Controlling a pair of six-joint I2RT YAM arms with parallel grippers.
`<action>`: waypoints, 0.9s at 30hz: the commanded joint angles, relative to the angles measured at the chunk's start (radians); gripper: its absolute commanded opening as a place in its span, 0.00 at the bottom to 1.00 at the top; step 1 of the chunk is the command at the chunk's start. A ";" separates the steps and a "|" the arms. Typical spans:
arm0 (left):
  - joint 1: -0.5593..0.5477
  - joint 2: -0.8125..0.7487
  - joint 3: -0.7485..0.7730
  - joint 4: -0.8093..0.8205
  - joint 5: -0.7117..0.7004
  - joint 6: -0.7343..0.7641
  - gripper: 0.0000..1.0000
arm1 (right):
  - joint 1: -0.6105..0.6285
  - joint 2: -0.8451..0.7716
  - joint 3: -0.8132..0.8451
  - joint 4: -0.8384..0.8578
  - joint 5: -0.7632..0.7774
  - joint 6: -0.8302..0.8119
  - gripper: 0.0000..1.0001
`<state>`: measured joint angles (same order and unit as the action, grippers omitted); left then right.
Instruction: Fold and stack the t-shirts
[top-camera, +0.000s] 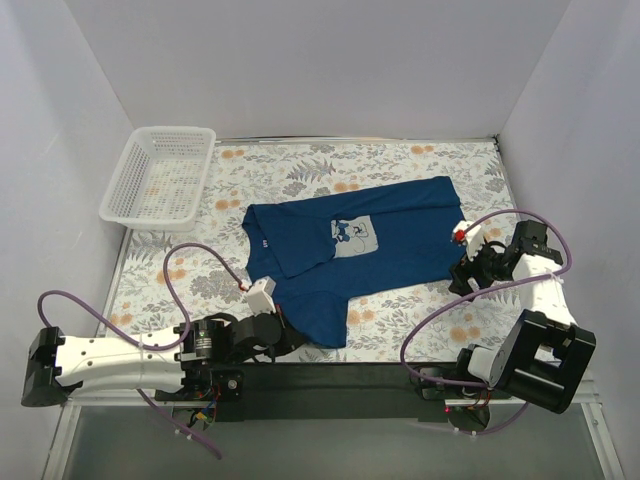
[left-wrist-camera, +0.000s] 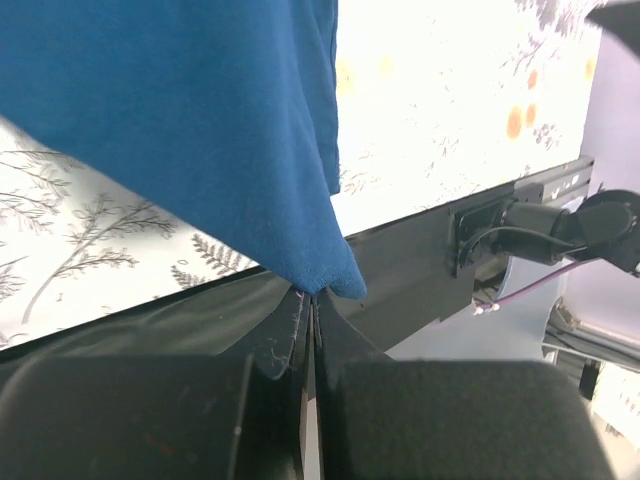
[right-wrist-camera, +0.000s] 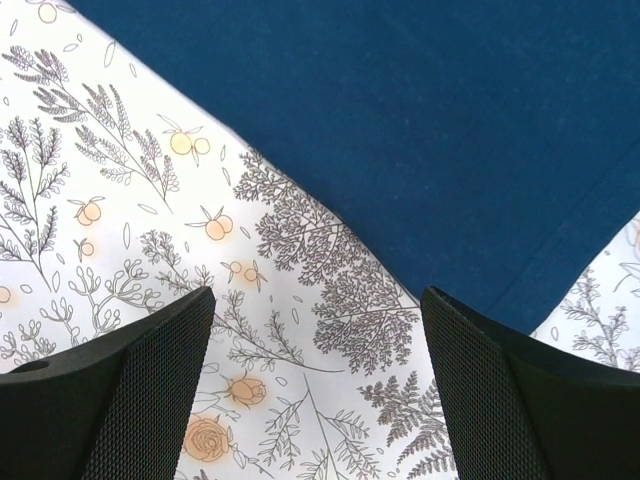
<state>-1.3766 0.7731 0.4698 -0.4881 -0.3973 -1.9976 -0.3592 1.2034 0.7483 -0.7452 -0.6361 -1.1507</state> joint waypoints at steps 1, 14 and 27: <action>-0.002 -0.057 -0.007 -0.072 -0.092 -0.649 0.00 | -0.012 0.019 0.042 -0.049 0.025 -0.023 0.76; -0.001 -0.084 0.003 -0.023 -0.147 -0.506 0.00 | -0.107 0.217 0.163 0.056 0.052 0.213 0.67; -0.001 -0.046 0.047 0.019 -0.166 -0.345 0.00 | -0.147 0.407 0.240 0.337 0.234 0.597 0.61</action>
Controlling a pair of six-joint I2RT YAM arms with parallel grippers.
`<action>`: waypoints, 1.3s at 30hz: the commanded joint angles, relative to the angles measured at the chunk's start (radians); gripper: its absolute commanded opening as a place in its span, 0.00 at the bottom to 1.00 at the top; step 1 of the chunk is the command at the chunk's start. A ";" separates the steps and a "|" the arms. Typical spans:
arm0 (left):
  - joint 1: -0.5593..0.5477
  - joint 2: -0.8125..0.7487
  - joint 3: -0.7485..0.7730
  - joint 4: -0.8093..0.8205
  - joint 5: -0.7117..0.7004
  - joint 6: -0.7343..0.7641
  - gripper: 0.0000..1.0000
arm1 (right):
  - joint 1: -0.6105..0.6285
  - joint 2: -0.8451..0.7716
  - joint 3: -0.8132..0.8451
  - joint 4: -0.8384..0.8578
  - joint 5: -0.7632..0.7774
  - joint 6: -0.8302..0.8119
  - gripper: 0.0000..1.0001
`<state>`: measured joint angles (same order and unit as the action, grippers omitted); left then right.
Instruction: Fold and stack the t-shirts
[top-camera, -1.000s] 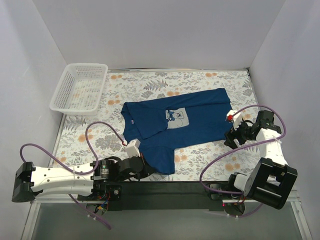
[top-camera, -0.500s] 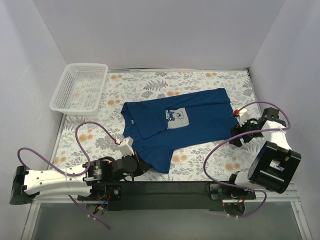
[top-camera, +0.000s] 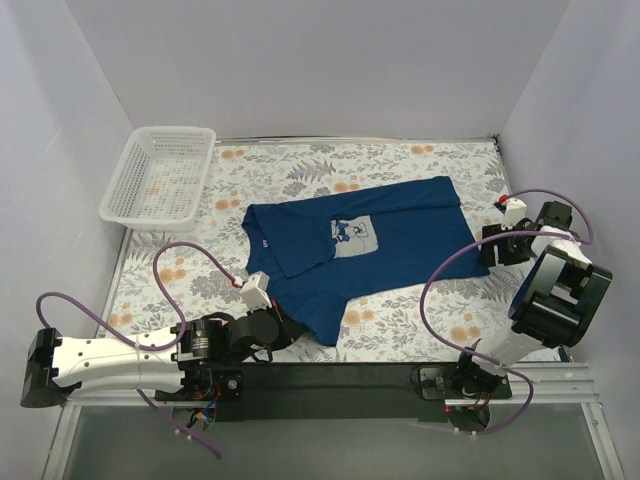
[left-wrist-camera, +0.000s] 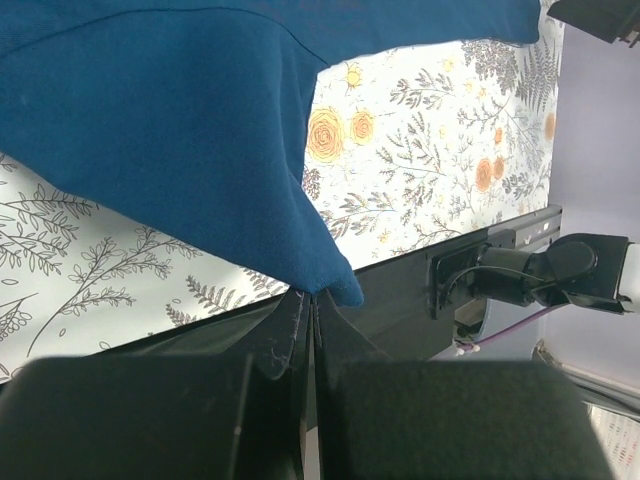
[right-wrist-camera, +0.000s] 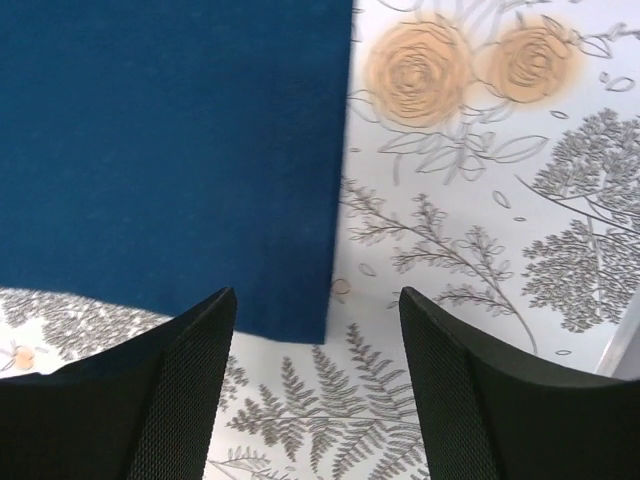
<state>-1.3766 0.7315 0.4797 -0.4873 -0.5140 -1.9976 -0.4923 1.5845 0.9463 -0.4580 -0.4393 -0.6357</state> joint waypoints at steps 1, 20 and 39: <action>-0.001 -0.006 0.031 0.024 -0.049 -0.342 0.00 | -0.015 0.040 0.043 0.050 0.039 0.087 0.60; -0.001 -0.021 0.033 0.024 -0.041 -0.334 0.00 | -0.020 0.115 0.025 -0.007 -0.035 0.094 0.39; -0.002 -0.018 0.071 -0.011 -0.043 -0.345 0.00 | -0.020 0.051 0.002 -0.053 -0.110 0.057 0.01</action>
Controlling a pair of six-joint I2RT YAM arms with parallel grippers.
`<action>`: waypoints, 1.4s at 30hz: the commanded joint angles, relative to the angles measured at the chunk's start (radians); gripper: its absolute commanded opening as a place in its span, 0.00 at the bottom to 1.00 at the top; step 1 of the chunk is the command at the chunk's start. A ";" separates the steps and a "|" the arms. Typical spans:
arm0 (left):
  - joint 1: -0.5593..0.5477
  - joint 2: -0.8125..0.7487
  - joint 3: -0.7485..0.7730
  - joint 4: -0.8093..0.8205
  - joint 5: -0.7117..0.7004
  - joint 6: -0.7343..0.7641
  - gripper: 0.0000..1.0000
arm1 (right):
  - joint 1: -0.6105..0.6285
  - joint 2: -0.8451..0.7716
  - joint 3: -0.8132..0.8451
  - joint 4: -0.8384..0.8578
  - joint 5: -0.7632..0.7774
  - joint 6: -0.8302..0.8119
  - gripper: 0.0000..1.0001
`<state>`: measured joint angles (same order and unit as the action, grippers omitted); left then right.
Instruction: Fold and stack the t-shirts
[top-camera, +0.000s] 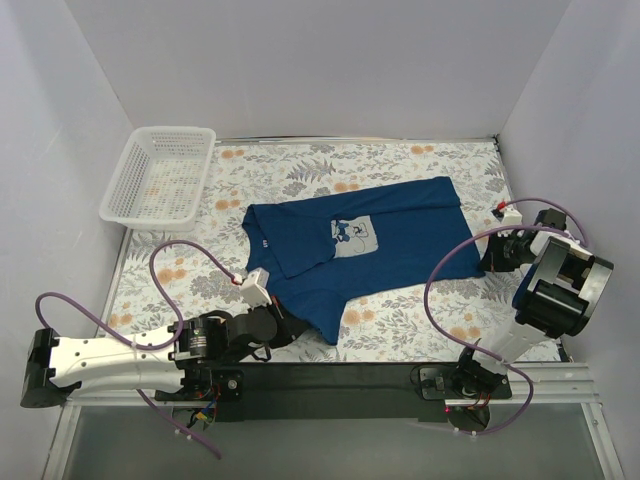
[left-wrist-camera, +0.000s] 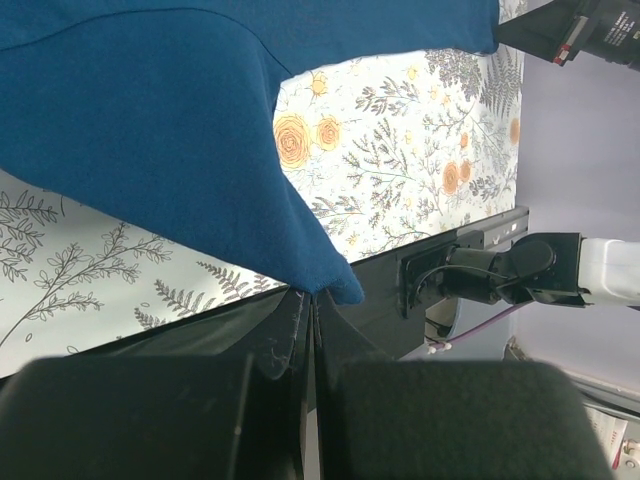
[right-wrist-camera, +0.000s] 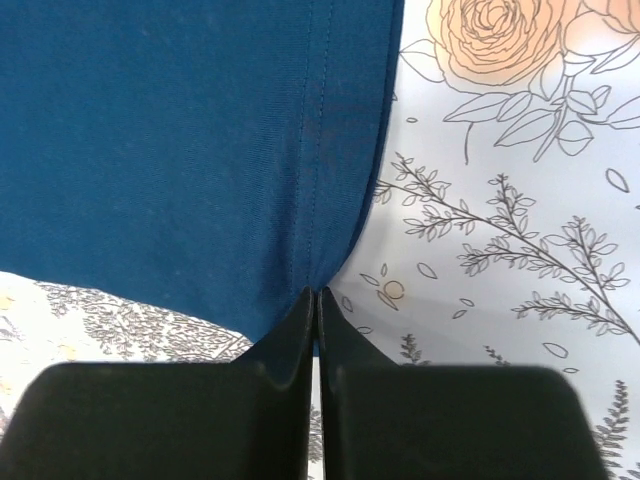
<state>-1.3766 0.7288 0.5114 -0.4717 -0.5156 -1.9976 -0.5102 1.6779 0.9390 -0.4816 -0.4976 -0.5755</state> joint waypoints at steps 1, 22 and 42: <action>-0.001 -0.020 0.041 -0.031 -0.043 -0.346 0.00 | -0.002 -0.053 0.017 -0.029 -0.059 -0.001 0.01; -0.001 -0.123 0.254 -0.284 -0.198 -0.282 0.00 | -0.005 -0.207 0.219 -0.063 -0.361 0.129 0.01; 0.101 -0.020 0.279 -0.382 -0.253 -0.396 0.00 | 0.012 -0.057 0.178 -0.008 -0.372 0.166 0.01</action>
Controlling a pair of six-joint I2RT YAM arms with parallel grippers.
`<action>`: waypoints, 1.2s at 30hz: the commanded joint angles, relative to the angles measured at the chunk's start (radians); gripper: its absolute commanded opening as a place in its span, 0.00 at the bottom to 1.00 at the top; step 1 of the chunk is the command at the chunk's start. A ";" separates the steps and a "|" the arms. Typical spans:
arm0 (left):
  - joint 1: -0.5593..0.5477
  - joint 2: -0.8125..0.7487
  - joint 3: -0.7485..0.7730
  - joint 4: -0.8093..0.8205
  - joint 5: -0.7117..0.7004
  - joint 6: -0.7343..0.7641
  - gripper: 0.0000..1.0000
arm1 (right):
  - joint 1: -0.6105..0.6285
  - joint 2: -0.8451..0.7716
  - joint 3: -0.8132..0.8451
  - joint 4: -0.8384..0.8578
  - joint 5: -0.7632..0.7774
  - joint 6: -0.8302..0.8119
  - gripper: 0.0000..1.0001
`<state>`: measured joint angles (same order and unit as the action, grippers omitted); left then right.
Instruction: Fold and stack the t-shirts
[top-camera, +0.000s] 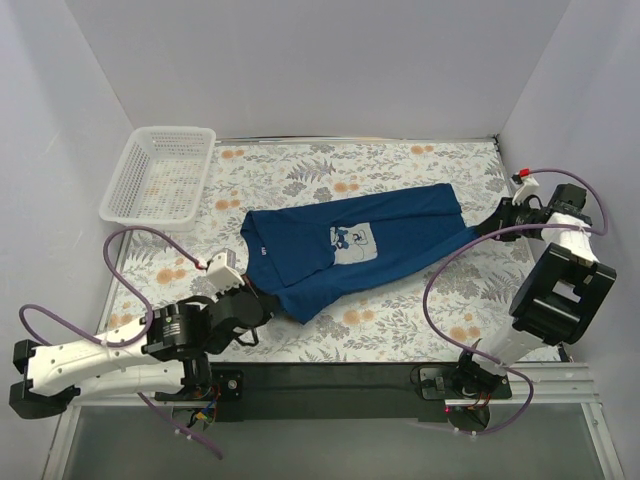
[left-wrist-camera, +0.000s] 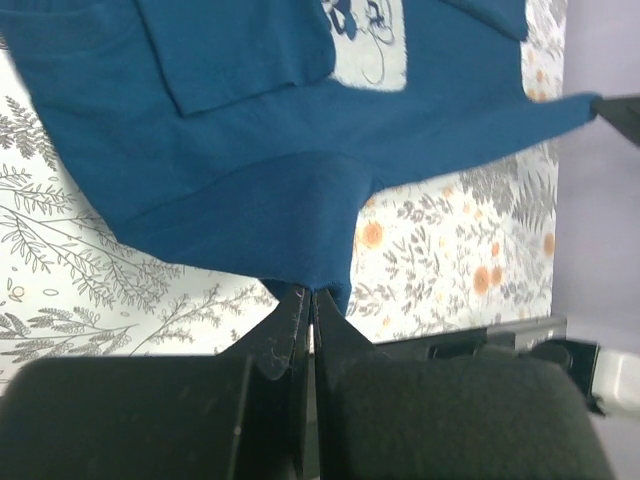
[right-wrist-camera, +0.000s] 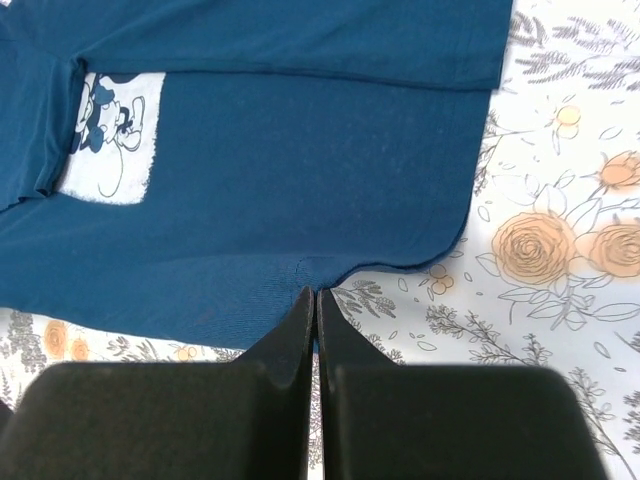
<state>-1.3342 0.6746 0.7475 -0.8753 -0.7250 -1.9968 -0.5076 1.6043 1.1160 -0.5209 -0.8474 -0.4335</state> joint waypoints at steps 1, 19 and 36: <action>0.088 0.058 0.042 0.051 0.002 -0.364 0.00 | 0.015 0.023 -0.002 0.033 -0.022 0.030 0.01; 0.530 0.275 0.081 0.389 0.410 -0.077 0.00 | 0.046 0.072 0.014 0.091 0.002 0.147 0.01; 0.733 0.290 0.047 0.444 0.564 0.009 0.00 | 0.053 0.149 0.057 0.162 0.021 0.249 0.01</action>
<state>-0.6270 0.9756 0.7979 -0.4431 -0.1932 -1.9968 -0.4622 1.7454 1.1255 -0.3897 -0.8177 -0.2096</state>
